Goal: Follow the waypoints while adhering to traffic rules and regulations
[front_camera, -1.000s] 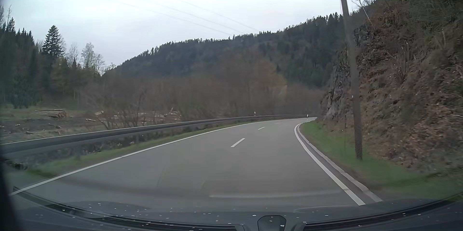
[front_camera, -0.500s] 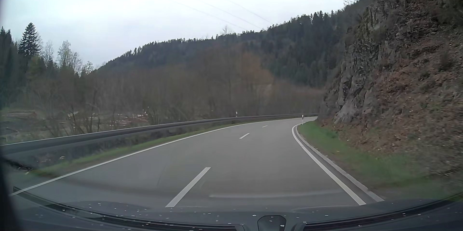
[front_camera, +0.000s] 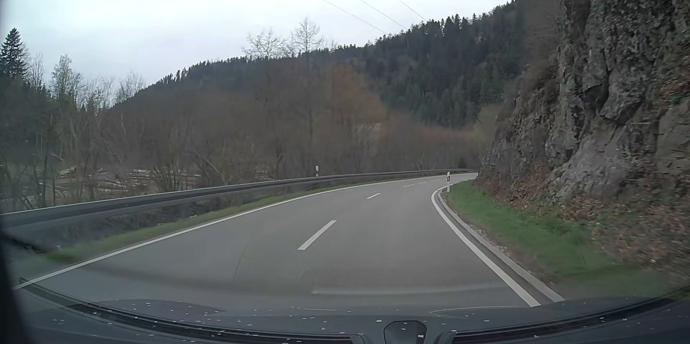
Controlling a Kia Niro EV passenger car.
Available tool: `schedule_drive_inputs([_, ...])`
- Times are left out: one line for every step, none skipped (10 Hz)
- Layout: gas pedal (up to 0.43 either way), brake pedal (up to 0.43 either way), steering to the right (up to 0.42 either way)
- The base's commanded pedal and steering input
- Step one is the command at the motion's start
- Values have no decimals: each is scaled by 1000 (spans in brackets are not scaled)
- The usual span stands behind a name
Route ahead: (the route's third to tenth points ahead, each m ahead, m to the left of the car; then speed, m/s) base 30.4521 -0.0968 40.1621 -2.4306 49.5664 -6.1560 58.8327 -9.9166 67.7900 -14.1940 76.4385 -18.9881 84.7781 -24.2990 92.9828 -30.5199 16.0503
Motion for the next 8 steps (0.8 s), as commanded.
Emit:
schedule_drive_inputs([0, 0, 32])
schedule_drive_inputs([0, 0, 31])
schedule_drive_inputs([0, 0, 30])
schedule_drive_inputs([0, 0, 30])
schedule_drive_inputs([0, 0, 32])
schedule_drive_inputs([0, 0, 33])
schedule_drive_inputs([0, 0, 33])
schedule_drive_inputs([0, 0, 34])
